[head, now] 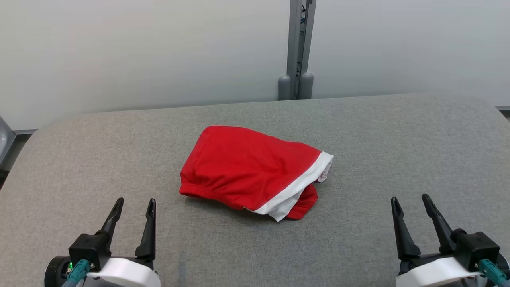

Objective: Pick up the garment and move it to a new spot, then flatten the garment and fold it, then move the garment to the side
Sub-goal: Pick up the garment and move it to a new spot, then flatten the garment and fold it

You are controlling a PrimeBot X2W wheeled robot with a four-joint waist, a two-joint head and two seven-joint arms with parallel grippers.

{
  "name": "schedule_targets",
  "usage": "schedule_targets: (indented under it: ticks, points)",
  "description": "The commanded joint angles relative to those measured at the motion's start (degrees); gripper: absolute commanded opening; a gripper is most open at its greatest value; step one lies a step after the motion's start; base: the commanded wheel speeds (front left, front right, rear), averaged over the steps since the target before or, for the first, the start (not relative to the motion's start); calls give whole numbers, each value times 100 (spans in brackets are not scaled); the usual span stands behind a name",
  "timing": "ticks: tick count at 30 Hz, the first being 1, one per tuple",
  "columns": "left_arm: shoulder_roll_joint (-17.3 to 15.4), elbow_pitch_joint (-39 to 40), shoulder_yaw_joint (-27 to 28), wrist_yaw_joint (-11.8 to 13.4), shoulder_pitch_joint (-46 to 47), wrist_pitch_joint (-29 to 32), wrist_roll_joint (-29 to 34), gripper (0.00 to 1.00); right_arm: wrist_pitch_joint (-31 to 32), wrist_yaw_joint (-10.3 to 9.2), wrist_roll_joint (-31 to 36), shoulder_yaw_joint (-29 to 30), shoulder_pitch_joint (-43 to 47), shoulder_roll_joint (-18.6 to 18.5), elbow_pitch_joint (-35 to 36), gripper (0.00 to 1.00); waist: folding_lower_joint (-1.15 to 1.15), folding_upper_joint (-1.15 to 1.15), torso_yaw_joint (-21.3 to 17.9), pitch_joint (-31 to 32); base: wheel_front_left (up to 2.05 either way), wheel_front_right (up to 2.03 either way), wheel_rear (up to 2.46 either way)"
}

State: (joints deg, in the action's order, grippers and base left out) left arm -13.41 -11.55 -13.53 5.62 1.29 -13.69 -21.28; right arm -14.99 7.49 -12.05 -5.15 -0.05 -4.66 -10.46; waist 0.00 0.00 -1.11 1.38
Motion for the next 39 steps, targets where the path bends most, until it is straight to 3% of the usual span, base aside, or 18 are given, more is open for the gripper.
schedule_targets:
  ticks: [1,22,30,39]
  points:
    - [-31,40,14,55,-62,31,-29,100,-27,1,21,29,49,-39,-4,100,0,0,-7,7,0,0,0]
    - [-74,68,-66,88,122,136,-120,100,-6,1,17,100,7,15,46,100,0,0,66,-73,0,0,0]
    - [26,-154,-407,-325,1102,583,-135,100,11,1,49,69,-228,2,163,100,0,0,89,-520,0,0,0]
    - [158,-1283,-701,-853,2331,1595,-410,100,-12,1,-1,-15,-570,-13,117,100,0,0,-187,-1067,0,0,0]
